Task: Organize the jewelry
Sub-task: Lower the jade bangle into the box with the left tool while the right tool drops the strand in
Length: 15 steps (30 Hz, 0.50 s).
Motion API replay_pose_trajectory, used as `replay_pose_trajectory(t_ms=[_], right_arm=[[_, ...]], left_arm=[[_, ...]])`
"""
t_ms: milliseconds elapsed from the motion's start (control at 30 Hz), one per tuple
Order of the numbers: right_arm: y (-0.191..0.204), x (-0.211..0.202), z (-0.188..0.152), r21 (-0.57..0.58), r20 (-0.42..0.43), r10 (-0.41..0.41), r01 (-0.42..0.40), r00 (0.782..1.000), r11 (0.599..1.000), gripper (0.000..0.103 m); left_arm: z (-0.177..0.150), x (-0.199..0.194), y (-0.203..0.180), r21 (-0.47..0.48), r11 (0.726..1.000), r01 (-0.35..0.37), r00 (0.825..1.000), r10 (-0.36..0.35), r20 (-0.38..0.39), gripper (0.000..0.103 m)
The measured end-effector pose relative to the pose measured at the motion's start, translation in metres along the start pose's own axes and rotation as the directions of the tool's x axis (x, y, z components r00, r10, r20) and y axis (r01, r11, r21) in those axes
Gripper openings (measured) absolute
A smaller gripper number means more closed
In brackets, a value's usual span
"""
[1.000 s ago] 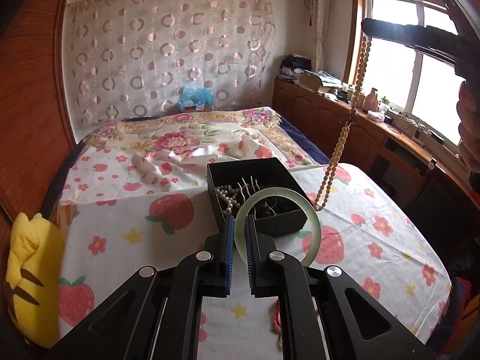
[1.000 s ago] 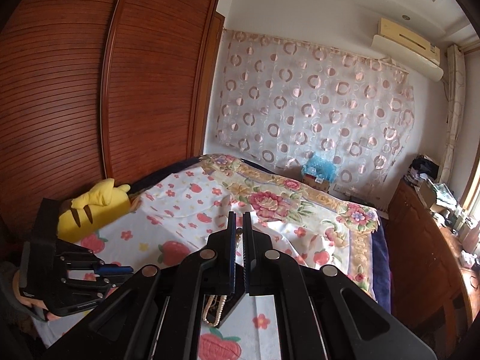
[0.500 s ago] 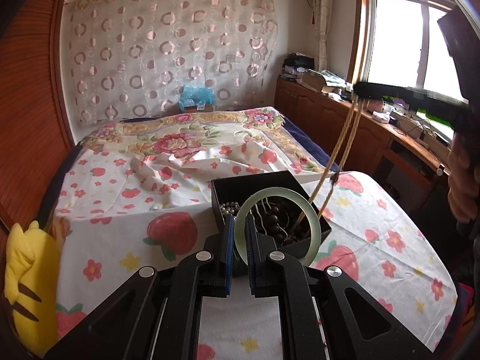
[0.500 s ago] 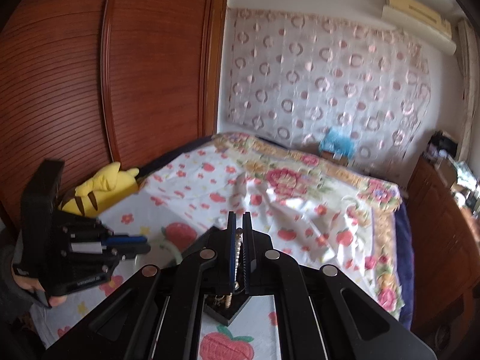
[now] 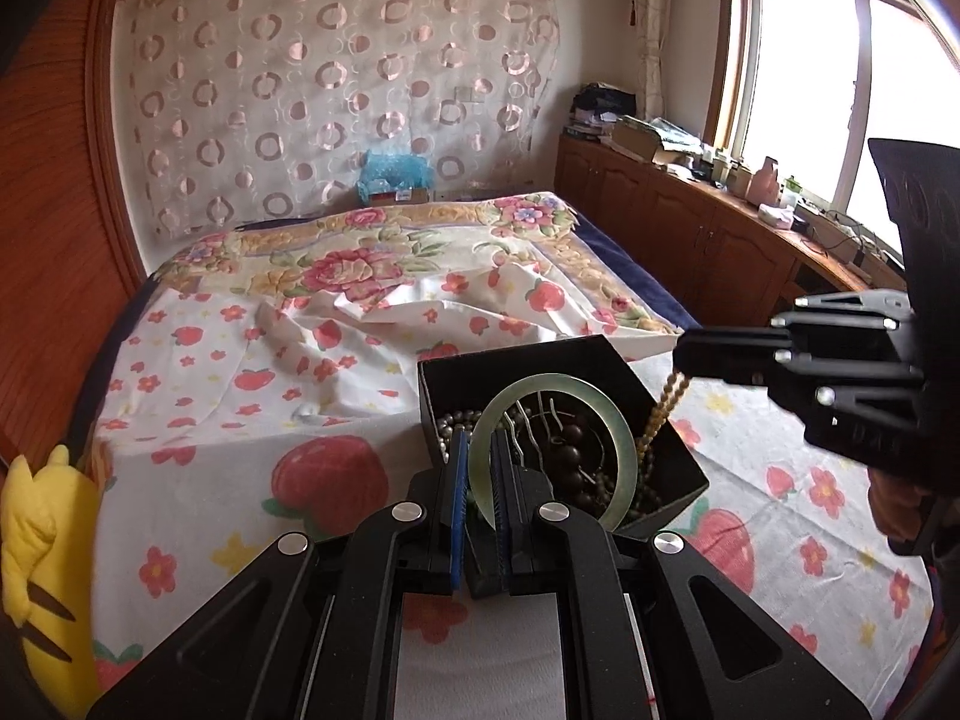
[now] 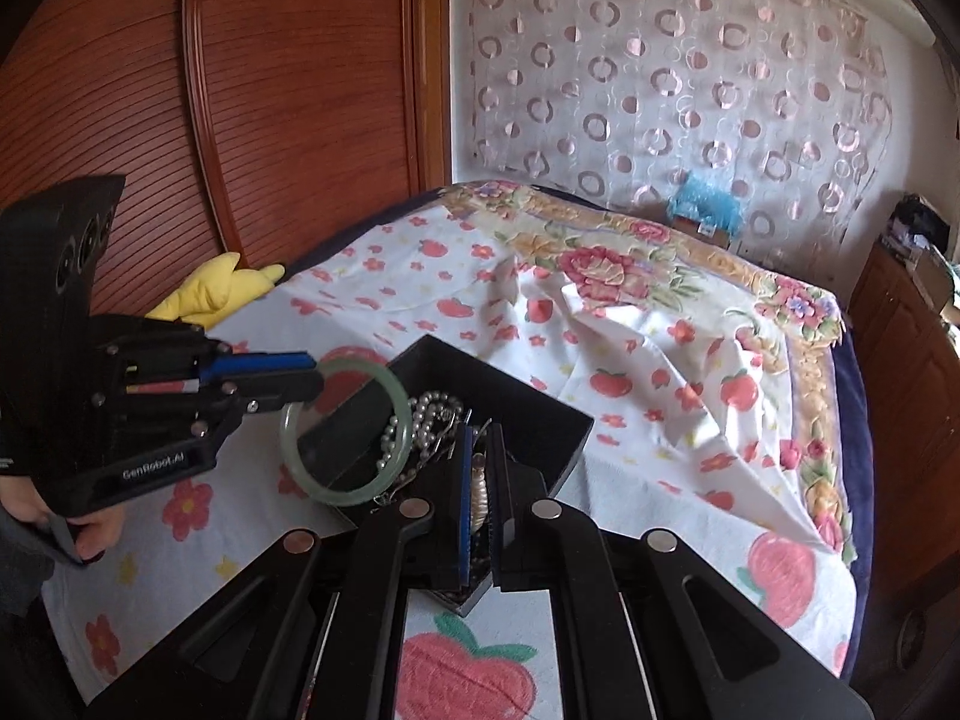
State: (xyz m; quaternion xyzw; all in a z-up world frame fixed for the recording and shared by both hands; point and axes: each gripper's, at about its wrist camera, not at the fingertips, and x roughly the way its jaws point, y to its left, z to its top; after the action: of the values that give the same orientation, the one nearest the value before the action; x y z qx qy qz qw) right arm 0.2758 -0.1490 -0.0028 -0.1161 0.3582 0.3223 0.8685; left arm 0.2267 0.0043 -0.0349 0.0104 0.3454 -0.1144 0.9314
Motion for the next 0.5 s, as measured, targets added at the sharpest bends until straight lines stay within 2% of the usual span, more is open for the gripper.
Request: replay_pose_trajectory(t_ms=[133,267,500], right_arm=[[-0.006,0.01,-0.01,0.009,-0.024,0.001,-0.001,1.0,1.0,0.007],[-0.014,0.01,-0.017,0.034,-0.02,-0.001,0.002,1.0,0.999,0.029],[-0.022,0.001,-0.032,0.044,-0.013,-0.034,0.034,0.999,0.998,0.029]], left_arm=[[0.003,0.008,-0.001,0.008,1.0,-0.002,1.0,0.002,-0.008,0.007],[0.005,0.015,-0.004,0.014,1.0,-0.003,1.0,0.003,-0.019,0.007],[0.004,0.029,-0.012,0.035,0.999,0.005,0.999,-0.003,-0.05,0.007]])
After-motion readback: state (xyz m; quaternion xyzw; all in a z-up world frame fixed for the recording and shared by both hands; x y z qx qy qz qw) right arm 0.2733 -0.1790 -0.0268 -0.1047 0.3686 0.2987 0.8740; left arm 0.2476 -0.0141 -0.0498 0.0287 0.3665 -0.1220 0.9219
